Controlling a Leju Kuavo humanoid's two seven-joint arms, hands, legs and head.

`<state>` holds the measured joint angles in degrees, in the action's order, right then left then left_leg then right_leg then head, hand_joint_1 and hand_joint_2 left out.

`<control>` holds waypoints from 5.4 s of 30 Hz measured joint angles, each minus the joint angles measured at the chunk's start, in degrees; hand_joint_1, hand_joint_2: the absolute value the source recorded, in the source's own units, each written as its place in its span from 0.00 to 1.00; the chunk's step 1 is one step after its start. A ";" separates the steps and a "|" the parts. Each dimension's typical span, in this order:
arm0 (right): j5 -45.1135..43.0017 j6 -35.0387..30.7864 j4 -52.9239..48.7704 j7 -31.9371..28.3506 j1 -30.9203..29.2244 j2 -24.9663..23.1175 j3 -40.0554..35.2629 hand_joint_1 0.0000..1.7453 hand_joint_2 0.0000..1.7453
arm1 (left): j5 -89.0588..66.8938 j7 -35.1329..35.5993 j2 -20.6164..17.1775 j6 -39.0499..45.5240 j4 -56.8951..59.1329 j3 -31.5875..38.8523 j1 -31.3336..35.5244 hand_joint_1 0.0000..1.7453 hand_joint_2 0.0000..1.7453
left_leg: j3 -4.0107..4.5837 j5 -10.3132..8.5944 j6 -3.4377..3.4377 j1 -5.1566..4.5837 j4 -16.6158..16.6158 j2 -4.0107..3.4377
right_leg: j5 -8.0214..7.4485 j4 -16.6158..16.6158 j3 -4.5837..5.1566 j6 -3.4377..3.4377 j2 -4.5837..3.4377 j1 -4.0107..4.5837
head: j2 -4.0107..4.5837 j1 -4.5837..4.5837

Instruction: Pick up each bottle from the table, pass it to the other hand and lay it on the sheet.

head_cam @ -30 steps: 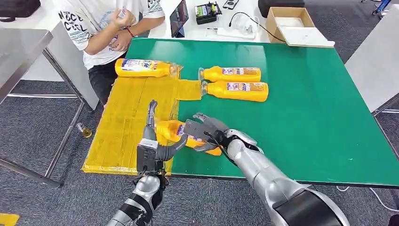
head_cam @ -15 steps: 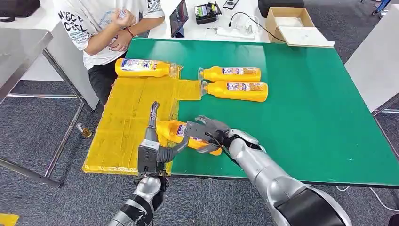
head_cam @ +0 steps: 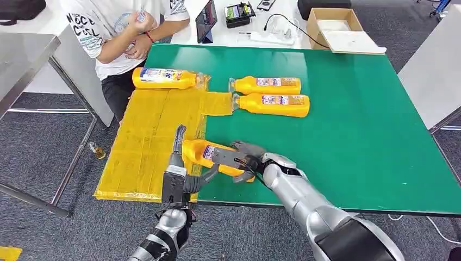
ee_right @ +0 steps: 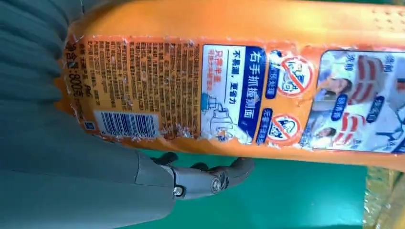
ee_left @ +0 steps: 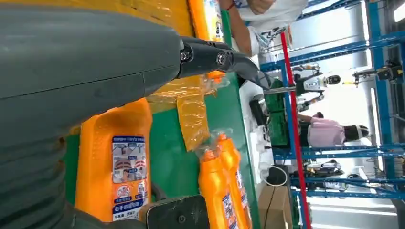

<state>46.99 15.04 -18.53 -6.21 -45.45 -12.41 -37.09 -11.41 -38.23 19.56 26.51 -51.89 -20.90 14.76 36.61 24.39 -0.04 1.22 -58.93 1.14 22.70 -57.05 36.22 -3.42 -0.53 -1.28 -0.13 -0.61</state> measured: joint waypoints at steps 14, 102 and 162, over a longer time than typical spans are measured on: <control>0.35 -3.13 0.28 0.90 0.60 -0.39 -1.73 1.00 1.00 | 0.48 0.00 0.00 0.83 0.81 -0.02 -0.18 0.00 1.00 | -0.06 0.00 0.00 0.00 0.00 -0.13 | -0.02 0.00 0.00 0.02 -0.10 0.00 | 0.00 0.02; -21.51 -46.51 -27.52 -33.46 33.70 -5.03 7.26 1.00 1.00 | 21.79 6.27 -1.42 -47.52 4.18 12.44 1.91 0.00 1.00 | 0.06 0.07 -0.14 0.08 0.04 0.05 | 0.04 0.00 0.00 0.05 -0.01 0.07 | 0.00 0.02; -15.65 -37.83 -10.32 -25.81 23.46 -7.10 1.09 1.00 1.00 | 20.46 4.04 -3.10 -56.55 12.85 7.43 4.74 1.00 1.00 | 0.00 0.04 -0.17 0.09 0.03 0.00 | 0.02 0.00 0.03 0.06 -0.09 0.08 | 0.00 -0.02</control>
<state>31.34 -22.80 -28.85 -32.02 -21.99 -19.52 -36.00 9.05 -34.18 16.46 -30.03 -39.04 -13.46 19.49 36.60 24.43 -0.21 1.31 -58.90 1.13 22.73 -57.05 36.25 -3.36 -0.63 -1.20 -0.13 -0.63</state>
